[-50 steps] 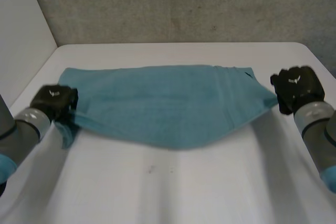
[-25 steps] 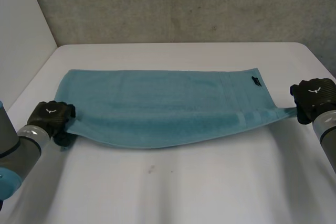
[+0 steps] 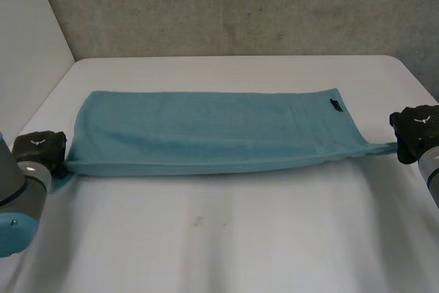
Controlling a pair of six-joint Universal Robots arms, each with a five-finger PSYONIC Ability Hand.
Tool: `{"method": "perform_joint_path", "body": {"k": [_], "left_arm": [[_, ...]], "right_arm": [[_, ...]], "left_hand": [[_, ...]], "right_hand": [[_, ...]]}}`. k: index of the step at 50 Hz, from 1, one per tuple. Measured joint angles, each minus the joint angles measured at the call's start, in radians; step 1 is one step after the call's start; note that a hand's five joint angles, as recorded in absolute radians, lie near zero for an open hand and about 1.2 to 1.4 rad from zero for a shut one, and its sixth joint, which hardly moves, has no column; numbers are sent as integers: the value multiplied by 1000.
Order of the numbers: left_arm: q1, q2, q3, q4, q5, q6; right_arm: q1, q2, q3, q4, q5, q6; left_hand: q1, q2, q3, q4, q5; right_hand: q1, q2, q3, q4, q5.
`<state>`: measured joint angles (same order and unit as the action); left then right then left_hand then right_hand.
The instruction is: Fold the laundry
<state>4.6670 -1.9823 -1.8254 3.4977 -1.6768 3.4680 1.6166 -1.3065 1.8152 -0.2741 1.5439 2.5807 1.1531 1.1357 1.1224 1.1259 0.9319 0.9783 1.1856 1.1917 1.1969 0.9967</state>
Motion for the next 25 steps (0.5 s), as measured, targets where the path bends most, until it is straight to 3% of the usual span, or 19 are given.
{"method": "perform_joint_path", "body": {"k": [6,12,18,25], "left_arm": [[2,99,-58,-11,11,39],[17,232,-121,-88,19,211],[71,353,-157,-287,42,444],[97,407,-154,-444,127,529]], "right_arm": [[3,-4,0,56,-6,-38],[-9,-40,-8,219,-10,-169],[-87,-112,-1,456,-10,-418],[-182,-174,-2,577,-29,-585]], "left_hand": [[0,59,68,65,23],[0,61,68,65,23],[0,62,70,69,23],[0,63,70,69,23]], "right_hand": [[0,0,0,0,0],[0,0,0,0,0],[0,0,0,0,0],[0,0,0,0,0]]}}
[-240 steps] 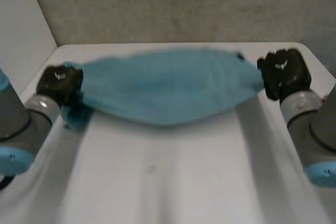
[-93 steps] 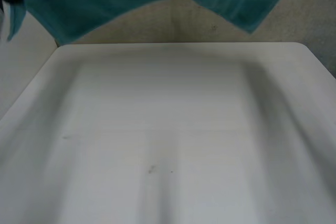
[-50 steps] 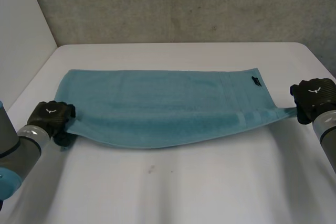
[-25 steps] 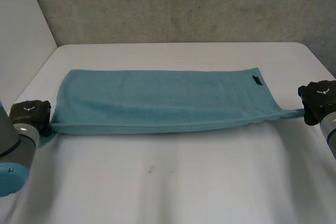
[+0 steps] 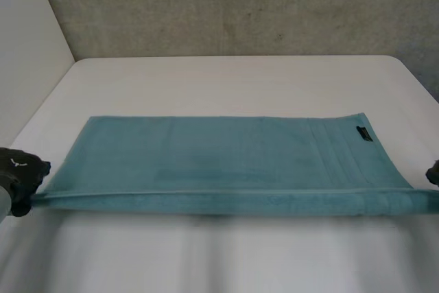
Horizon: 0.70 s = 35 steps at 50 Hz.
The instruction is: Fold the laundry
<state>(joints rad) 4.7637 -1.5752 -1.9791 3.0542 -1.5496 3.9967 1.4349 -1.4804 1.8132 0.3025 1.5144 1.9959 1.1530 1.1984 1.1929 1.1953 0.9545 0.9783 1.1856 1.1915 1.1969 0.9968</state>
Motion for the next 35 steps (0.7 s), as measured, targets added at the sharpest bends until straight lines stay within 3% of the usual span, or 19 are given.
{"method": "perform_joint_path", "body": {"k": [9,11,15,18,24,30,31,33,35], "left_arm": [[-24,-95,89,76,86,-7],[-67,-215,174,186,91,-10],[-101,-319,255,276,88,-10],[-139,-494,414,395,82,-8],[-172,-695,637,462,80,-7],[-181,-813,775,472,81,-5],[-182,-844,807,475,83,-4],[-186,-872,833,480,85,-3],[-191,-887,842,486,86,-2]], "right_arm": [[1,54,-74,-65,-19,62],[52,160,-152,-149,-12,152],[97,240,-217,-202,4,202],[174,388,-358,-285,78,249],[230,568,-546,-395,165,256],[248,687,-675,-463,186,247],[254,721,-713,-476,187,245],[262,754,-750,-486,188,245],[270,774,-772,-490,189,247]], "left_hand": [[0,1,1,0,0],[0,1,1,0,0],[0,1,1,0,0],[0,2,2,0,0],[0,2,2,0,0],[0,2,2,0,0],[0,2,2,0,0],[-289,-308,-283,-288,-226],[-626,-593,-579,-592,-526]], "right_hand": [[0,0,0,0,0],[0,0,0,0,0],[0,0,0,0,0],[0,0,0,0,2],[0,0,0,0,2],[-30,-48,-50,-40,-33],[-79,-89,-91,-93,-79],[-554,-643,-640,-641,-610],[-732,-887,-889,-893,-855]]}}
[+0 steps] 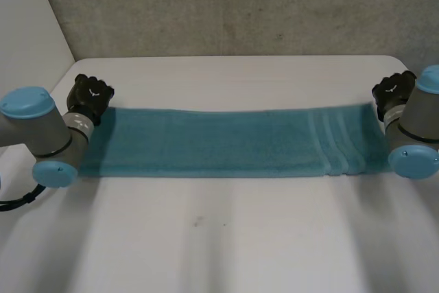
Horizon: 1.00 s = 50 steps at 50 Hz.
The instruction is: Fold the laundry
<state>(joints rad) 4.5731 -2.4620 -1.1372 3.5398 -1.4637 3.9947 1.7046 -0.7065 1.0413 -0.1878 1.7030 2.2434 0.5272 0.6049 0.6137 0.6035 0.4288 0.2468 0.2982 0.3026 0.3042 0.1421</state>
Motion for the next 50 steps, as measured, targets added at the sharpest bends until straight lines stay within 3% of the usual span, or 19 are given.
{"method": "perform_joint_path", "body": {"k": [1,2,3,4,9,16,20,23,28,29,30,32,34,38,50], "left_arm": [[-2,-4,2,3,0,0],[-5,-6,3,5,-1,1],[-8,-8,2,8,-1,1],[-13,-8,-1,11,-3,2],[-28,9,-21,16,-6,2],[-41,158,-160,12,-10,-5],[-41,282,-279,7,-12,-33],[-41,372,-365,5,-13,-82],[-45,514,-514,-10,-11,-272],[-45,514,-514,-10,-11,-272],[-53,556,-564,-32,-10,-385],[-55,564,-574,-39,-10,-412],[-67,592,-610,-74,-10,-530],[-77,607,-637,-118,-13,-655],[-72,600,-665,-106,-49,-717]], "right_arm": [[3,6,-6,-1,0,2],[6,12,-13,-3,0,5],[9,16,-17,-5,0,9],[12,19,-19,-10,-1,16],[16,1,-4,-33,-4,51],[5,-184,138,-56,-26,195],[0,-319,262,-43,-80,261],[-8,-407,355,-18,-144,289],[-67,-513,509,70,-265,311],[-67,-513,509,70,-265,311],[-100,-531,563,114,-308,315],[-108,-533,574,123,-317,316],[-136,-535,610,149,-351,318],[-201,-518,654,156,-432,325],[-275,-413,671,-3,-506,381]], "left_hand": [[-151,-161,-159,-143,-144],[-151,-161,-159,-143,-144],[-307,-343,-346,-346,-353],[-308,-368,-373,-372,-377],[-308,-384,-381,-384,-380],[-308,-386,-381,-390,-380],[-308,-390,-381,-390,-380],[-308,-391,-381,-390,-380],[-308,-391,-381,-390,-380],[-308,-391,-381,-390,-380],[-308,-392,-381,-390,-382],[-308,-392,-381,-390,-380],[-308,-392,-381,-390,-380],[-308,-392,-381,-390,-380],[-308,-394,-381,-390,-380]], "right_hand": [[0,0,0,0,0],[-32,-62,-70,-61,-60],[-33,-72,-84,-65,-71],[-33,-72,-84,-65,-72],[-33,-72,-84,-65,-72],[-33,-72,-84,-65,-72],[-33,-72,-84,-65,-72],[-33,-72,-84,-65,-72],[-33,-71,-82,-65,-72],[-33,-71,-82,-65,-72],[-23,-46,-52,-46,-49],[-12,-17,-24,-26,-26],[37,37,35,32,20],[183,204,200,199,164],[196,226,225,220,187]]}}
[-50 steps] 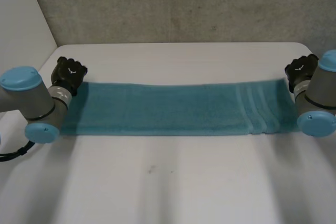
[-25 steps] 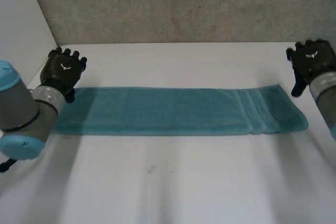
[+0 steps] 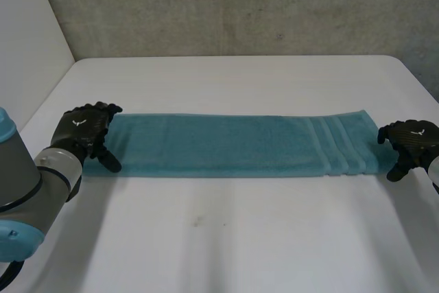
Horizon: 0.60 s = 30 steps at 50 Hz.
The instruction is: Fold the laundry
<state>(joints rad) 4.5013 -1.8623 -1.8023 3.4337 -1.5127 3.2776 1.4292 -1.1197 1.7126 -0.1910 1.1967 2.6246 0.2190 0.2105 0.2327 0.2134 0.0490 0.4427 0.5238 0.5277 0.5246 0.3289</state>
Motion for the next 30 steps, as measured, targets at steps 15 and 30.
{"method": "perform_joint_path", "body": {"k": [15,30], "left_arm": [[7,-7,-25,71,-22,16],[2,-4,-41,70,-22,16]], "right_arm": [[-12,85,-20,-64,3,7],[-54,115,-78,-144,174,11]], "left_hand": [[0,0,0,0,0],[0,-1,0,0,0]], "right_hand": [[41,46,41,41,39],[508,658,655,667,637]]}}
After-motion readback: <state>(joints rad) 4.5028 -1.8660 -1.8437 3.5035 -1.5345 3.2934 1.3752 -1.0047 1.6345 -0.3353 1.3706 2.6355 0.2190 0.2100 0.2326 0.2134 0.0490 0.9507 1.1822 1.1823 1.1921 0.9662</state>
